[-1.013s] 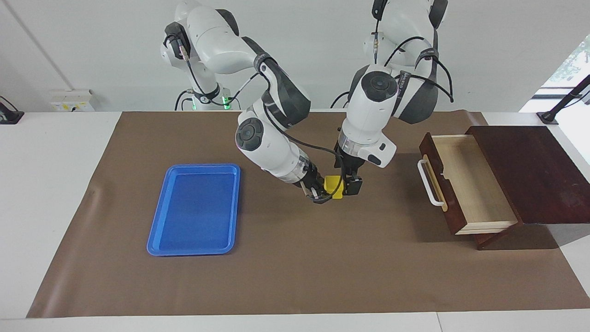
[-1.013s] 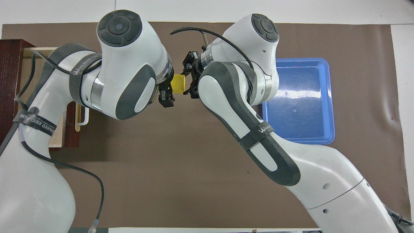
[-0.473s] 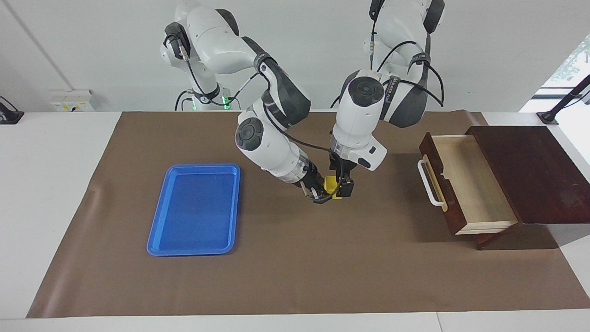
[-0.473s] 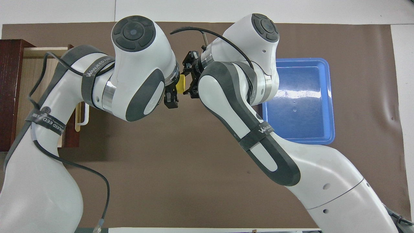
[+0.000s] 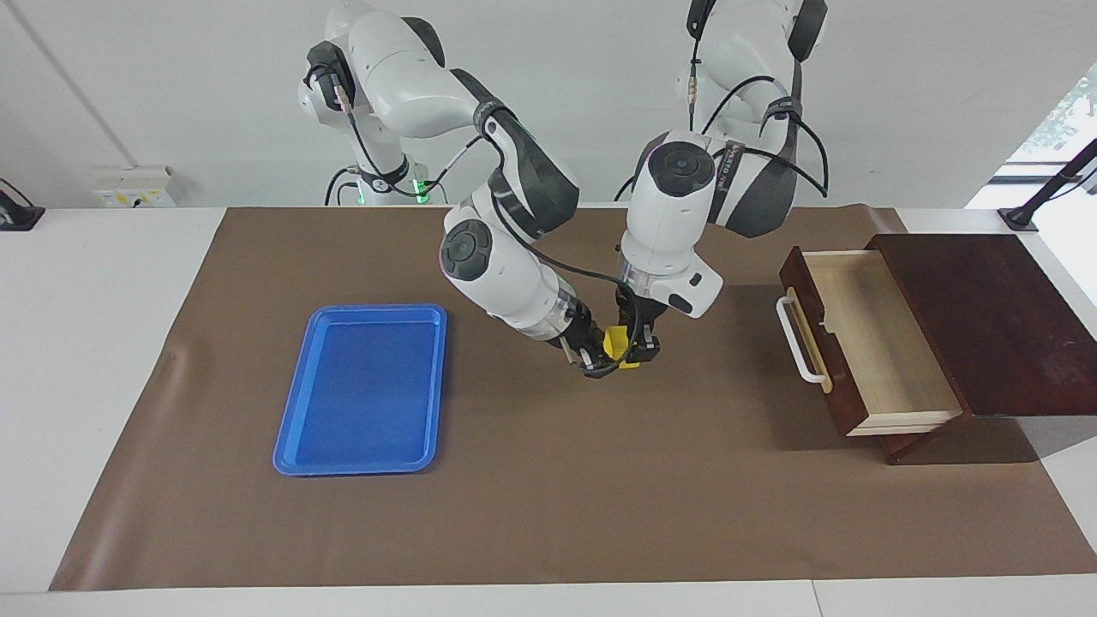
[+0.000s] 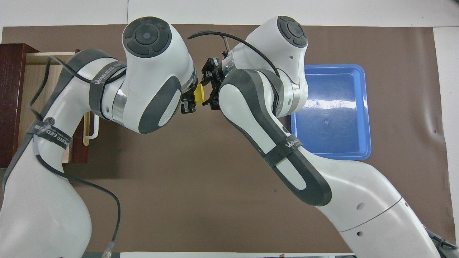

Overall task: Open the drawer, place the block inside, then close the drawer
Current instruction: 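Grasp the cube with the left gripper and open the right gripper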

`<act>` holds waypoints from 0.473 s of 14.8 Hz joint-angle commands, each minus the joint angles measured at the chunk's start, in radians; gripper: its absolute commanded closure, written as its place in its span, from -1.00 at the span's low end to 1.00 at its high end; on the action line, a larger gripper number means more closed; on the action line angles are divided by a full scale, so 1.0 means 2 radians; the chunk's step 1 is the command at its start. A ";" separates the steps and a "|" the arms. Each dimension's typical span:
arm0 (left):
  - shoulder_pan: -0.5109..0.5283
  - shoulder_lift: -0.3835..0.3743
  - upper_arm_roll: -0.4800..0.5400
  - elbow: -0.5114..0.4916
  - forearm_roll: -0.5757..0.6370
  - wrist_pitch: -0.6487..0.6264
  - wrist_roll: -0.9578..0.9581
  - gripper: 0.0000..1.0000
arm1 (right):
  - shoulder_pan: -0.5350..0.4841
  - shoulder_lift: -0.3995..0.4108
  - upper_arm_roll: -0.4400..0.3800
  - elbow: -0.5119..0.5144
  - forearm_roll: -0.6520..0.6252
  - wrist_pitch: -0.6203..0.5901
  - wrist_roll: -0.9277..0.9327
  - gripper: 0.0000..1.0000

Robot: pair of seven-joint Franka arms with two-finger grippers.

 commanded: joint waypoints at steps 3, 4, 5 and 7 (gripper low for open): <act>-0.006 0.005 0.006 0.005 0.004 -0.005 -0.009 1.00 | -0.002 0.002 0.002 0.007 0.022 0.013 0.018 1.00; -0.007 0.005 0.006 0.005 0.004 -0.005 -0.009 1.00 | -0.002 0.002 0.002 0.008 0.022 0.014 0.019 1.00; -0.006 0.005 0.006 0.005 0.005 -0.005 -0.009 1.00 | -0.002 0.002 0.002 0.008 0.022 0.014 0.019 1.00; -0.005 0.005 0.005 0.005 0.009 -0.009 -0.008 1.00 | -0.002 0.002 0.002 0.007 0.022 0.015 0.018 1.00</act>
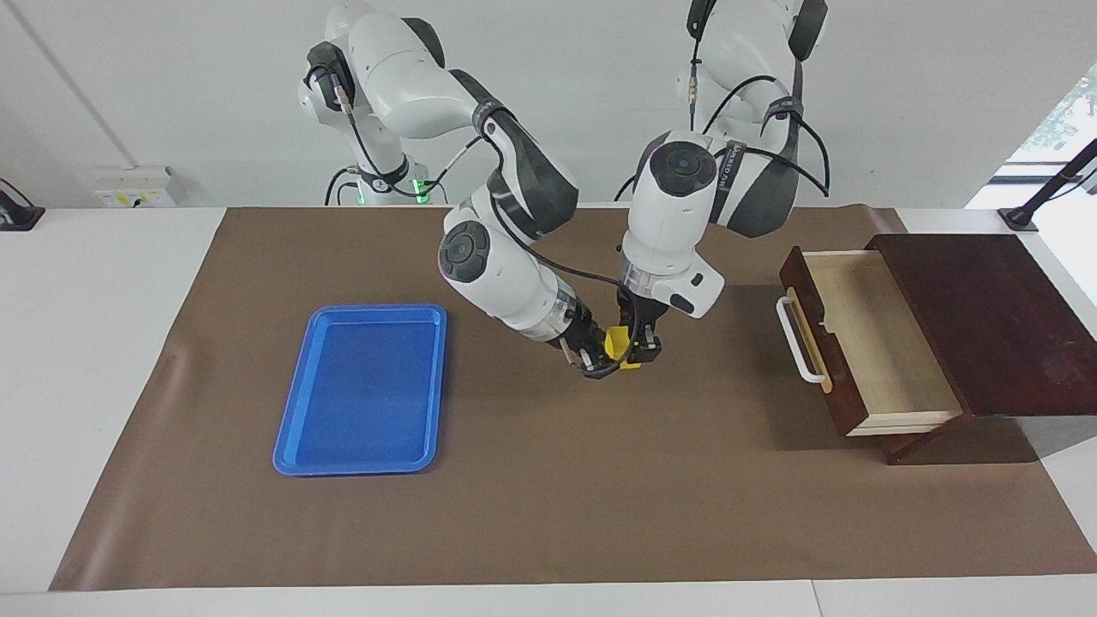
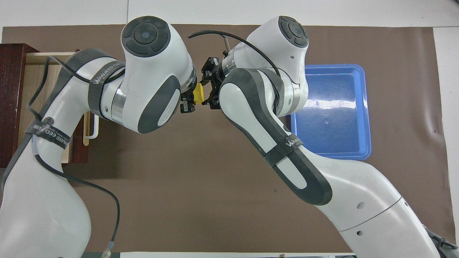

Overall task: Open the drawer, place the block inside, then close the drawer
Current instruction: 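Grasp the cube with the left gripper and open the right gripper, then lower the cube into the drawer with the left gripper while the right withdraws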

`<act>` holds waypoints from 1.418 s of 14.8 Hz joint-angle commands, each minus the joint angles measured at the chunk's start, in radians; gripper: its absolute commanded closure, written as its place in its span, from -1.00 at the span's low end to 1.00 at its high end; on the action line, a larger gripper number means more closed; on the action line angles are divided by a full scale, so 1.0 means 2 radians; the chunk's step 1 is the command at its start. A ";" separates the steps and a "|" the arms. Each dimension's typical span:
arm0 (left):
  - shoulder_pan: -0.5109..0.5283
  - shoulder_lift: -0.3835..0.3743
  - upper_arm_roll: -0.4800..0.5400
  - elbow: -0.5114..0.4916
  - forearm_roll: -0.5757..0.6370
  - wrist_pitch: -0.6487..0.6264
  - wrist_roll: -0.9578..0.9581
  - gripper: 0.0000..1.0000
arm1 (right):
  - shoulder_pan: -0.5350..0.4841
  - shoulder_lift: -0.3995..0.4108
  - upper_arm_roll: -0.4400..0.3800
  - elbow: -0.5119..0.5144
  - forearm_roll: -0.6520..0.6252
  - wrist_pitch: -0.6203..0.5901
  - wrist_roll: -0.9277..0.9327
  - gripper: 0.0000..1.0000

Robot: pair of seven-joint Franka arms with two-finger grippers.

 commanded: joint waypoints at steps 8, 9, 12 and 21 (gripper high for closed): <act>-0.002 0.002 0.005 0.008 0.012 -0.021 -0.006 1.00 | -0.003 0.000 0.002 0.007 0.014 0.014 0.015 -1.00; -0.002 0.000 0.005 0.008 0.012 -0.026 -0.003 1.00 | -0.003 0.000 0.002 0.007 0.014 0.014 0.015 -1.00; 0.024 -0.019 0.010 0.008 0.013 -0.057 0.021 1.00 | -0.003 0.000 0.002 0.007 0.015 0.015 0.015 -1.00; 0.190 -0.097 0.011 0.008 0.005 -0.154 0.234 1.00 | -0.034 -0.012 -0.003 -0.005 0.004 0.002 -0.045 -1.00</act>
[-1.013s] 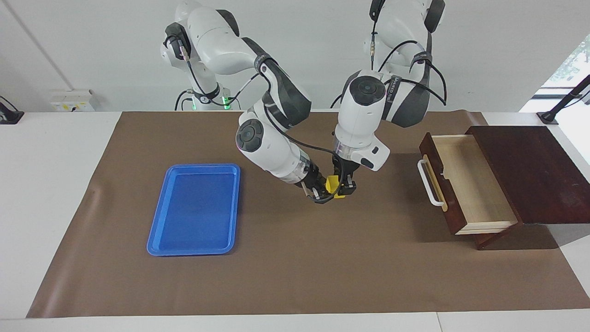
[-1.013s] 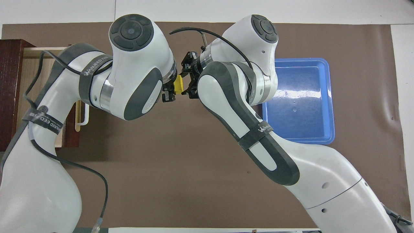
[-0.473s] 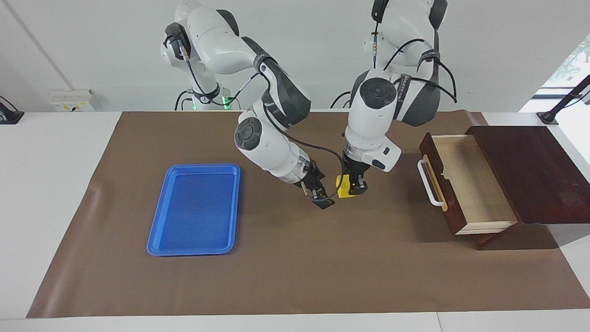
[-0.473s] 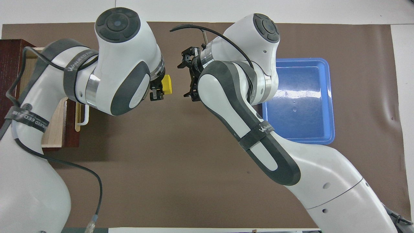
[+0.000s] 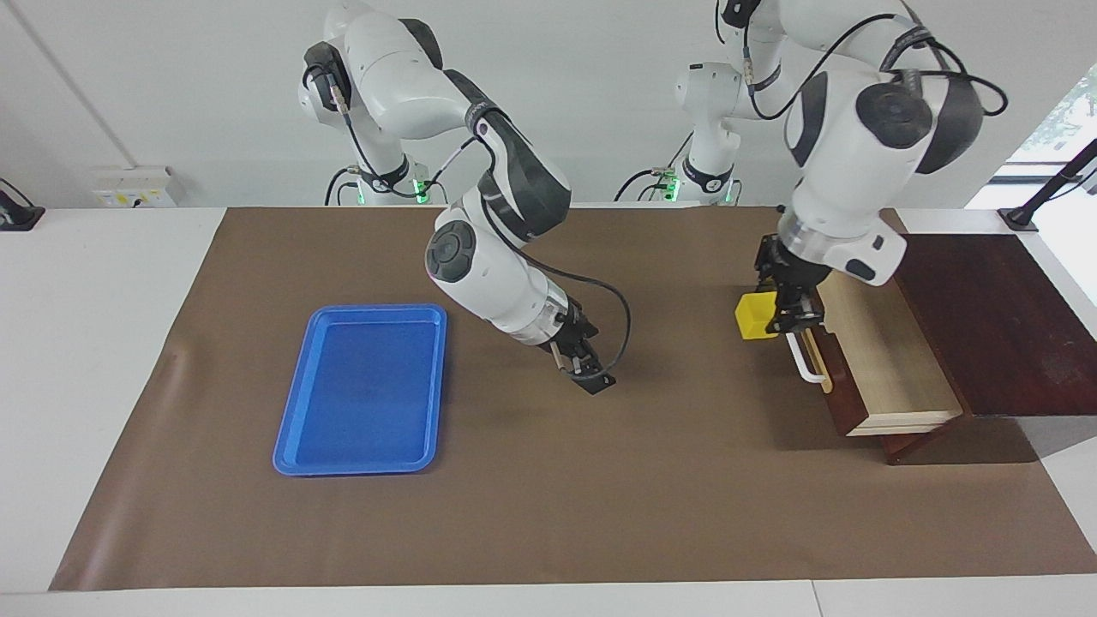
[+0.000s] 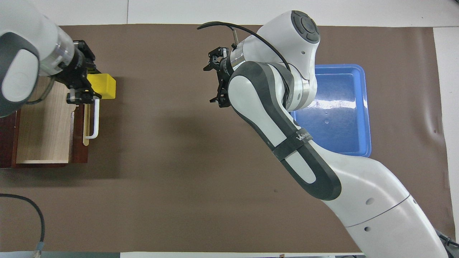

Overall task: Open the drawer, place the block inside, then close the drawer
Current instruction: 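Lower the cube into the drawer with the left gripper while the right withdraws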

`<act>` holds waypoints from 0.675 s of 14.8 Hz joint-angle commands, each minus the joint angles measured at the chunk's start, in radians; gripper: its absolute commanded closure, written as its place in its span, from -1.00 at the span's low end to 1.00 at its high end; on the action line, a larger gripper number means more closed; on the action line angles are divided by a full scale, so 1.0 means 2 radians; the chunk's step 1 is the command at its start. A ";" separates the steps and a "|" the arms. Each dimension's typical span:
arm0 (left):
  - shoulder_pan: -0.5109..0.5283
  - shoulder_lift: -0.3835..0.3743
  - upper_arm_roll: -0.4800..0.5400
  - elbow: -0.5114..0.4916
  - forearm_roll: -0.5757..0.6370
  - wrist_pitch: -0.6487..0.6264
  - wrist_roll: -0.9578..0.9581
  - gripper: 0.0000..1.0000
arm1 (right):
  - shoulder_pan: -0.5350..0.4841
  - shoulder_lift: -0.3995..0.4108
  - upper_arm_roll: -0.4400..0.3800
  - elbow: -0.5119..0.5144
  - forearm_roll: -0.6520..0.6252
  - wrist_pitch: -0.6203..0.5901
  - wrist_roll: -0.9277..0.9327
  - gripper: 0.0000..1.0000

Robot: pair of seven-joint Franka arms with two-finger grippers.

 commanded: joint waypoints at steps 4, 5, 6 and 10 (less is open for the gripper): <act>0.107 -0.022 -0.004 -0.030 -0.003 0.008 0.149 1.00 | -0.049 -0.056 -0.011 -0.059 -0.040 -0.032 -0.167 -1.00; 0.116 -0.031 -0.004 -0.054 -0.003 0.031 0.158 1.00 | -0.062 -0.066 -0.013 -0.068 -0.044 -0.044 -0.212 -1.00; 0.117 -0.038 -0.004 -0.083 -0.002 0.059 0.162 1.00 | -0.078 -0.075 -0.013 -0.074 -0.057 -0.056 -0.256 -1.00; 0.139 -0.043 -0.002 -0.138 -0.002 0.120 0.189 1.00 | -0.117 -0.112 -0.013 -0.077 -0.142 -0.113 -0.388 -1.00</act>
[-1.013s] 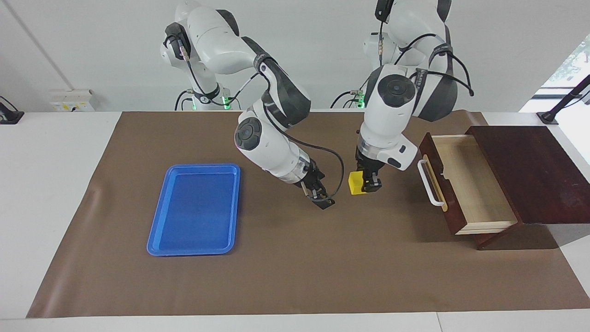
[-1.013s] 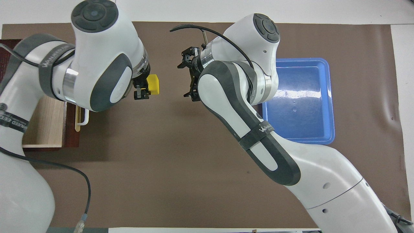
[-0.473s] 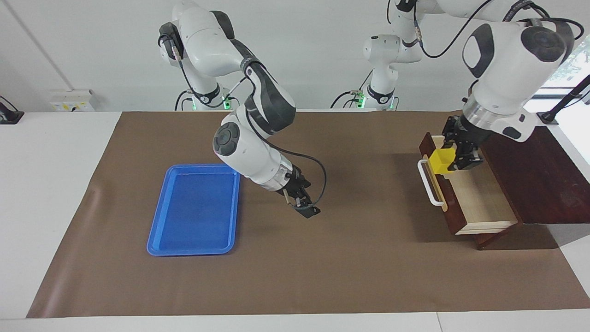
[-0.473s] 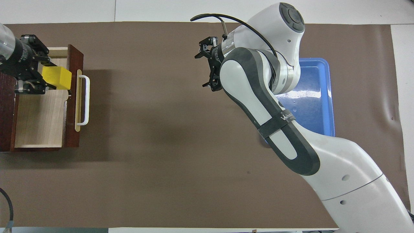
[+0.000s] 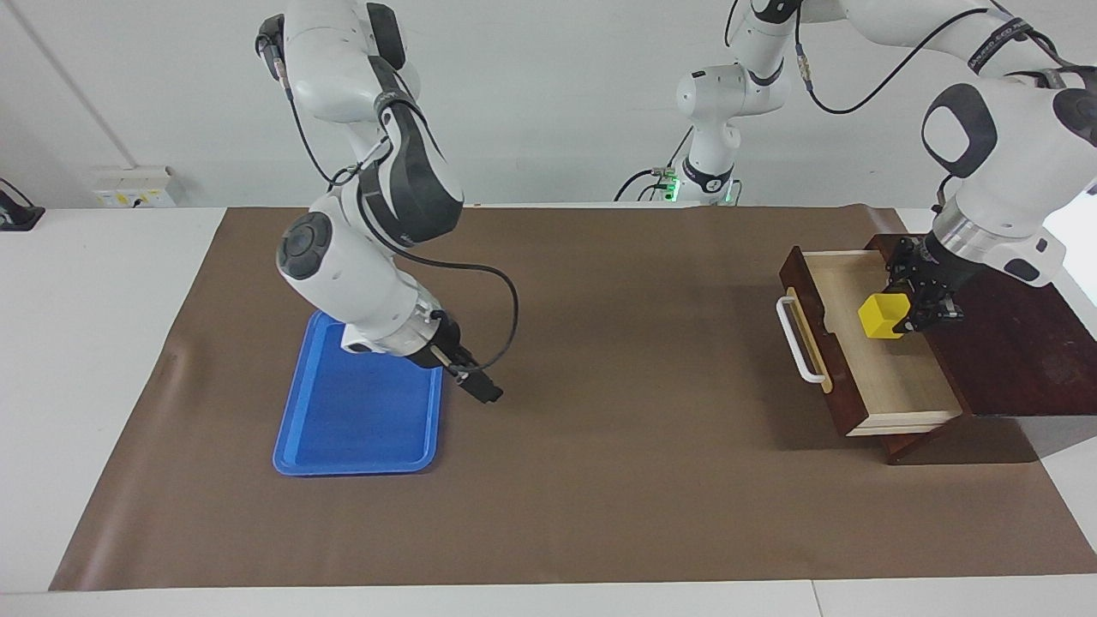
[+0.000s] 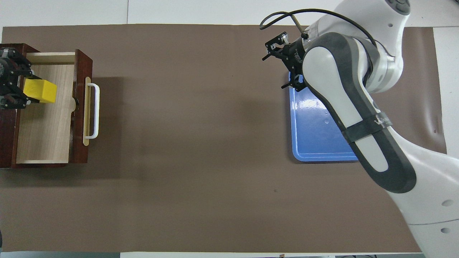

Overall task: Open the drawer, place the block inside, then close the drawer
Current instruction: 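Lower the cube into the drawer with the left gripper while the right withdraws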

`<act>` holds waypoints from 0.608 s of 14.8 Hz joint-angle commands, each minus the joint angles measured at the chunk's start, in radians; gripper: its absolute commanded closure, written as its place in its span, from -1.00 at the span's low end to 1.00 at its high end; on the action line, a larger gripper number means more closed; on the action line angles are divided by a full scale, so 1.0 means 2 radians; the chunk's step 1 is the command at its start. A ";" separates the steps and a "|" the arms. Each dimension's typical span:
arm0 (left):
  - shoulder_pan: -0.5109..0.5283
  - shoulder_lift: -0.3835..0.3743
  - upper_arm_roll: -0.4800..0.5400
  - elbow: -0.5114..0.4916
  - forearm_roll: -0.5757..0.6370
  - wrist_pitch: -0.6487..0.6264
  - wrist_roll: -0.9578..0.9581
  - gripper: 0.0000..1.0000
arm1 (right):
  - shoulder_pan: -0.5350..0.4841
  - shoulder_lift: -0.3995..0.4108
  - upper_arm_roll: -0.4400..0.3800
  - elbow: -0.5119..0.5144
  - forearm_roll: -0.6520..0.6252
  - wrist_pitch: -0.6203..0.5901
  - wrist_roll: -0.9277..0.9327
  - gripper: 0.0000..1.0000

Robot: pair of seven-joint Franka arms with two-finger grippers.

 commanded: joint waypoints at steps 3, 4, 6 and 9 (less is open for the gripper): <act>0.018 -0.030 -0.003 -0.095 -0.001 0.075 0.026 1.00 | -0.029 -0.068 0.004 -0.031 -0.102 -0.065 -0.154 -1.00; 0.018 -0.035 -0.003 -0.114 -0.001 0.088 0.026 1.00 | -0.034 -0.082 0.004 -0.035 -0.112 -0.079 -0.182 -1.00; 0.017 -0.037 -0.003 -0.136 -0.001 0.106 0.026 1.00 | -0.043 -0.107 0.004 -0.041 -0.135 -0.095 -0.232 -1.00; 0.018 -0.041 -0.003 -0.156 -0.001 0.122 0.026 1.00 | -0.038 -0.158 0.005 -0.078 -0.197 -0.100 -0.298 -1.00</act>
